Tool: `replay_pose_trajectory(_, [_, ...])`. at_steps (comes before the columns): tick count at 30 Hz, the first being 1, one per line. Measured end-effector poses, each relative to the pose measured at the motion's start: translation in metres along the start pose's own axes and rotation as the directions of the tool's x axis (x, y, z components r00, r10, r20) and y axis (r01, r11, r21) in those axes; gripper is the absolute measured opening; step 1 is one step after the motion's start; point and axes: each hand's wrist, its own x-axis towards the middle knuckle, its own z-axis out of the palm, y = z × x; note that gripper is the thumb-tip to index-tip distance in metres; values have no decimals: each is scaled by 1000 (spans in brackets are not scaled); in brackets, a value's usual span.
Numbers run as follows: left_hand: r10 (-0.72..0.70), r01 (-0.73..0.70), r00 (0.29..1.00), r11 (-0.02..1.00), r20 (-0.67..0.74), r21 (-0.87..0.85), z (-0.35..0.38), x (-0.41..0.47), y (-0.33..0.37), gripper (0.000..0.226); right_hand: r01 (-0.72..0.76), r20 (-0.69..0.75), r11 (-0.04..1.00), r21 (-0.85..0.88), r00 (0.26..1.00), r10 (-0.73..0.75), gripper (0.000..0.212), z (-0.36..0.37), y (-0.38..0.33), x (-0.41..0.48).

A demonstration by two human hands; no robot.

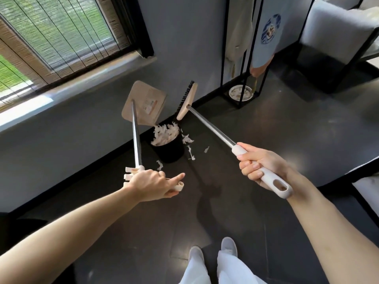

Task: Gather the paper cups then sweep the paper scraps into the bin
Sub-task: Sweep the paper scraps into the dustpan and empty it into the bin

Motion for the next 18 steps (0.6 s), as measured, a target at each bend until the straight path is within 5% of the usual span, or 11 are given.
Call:
replay_pose_trajectory(7, [0, 52, 914, 992, 407, -117, 34, 8, 43, 61, -11, -22, 1000, 29, 1000, 11, 49, -14, 12, -9])
replay_pose_trajectory(12, [-85, 104, 947, 994, 309, -44, 23, 16, 24, 63, -35, -60, 999, 2, 998, 35, 54, -25, 22, -8])
replay_pose_trajectory(15, [-264, 283, 930, 958, 255, -44, -12, 20, 4, 63, -42, -76, 999, -13, 996, 41, 54, -25, 25, -7])
replay_pose_trajectory(18, [-508, 530, 848, 819, 151, -220, -60, 30, -13, 63, -31, -83, 999, -36, 996, 28, 54, -24, 27, -11])
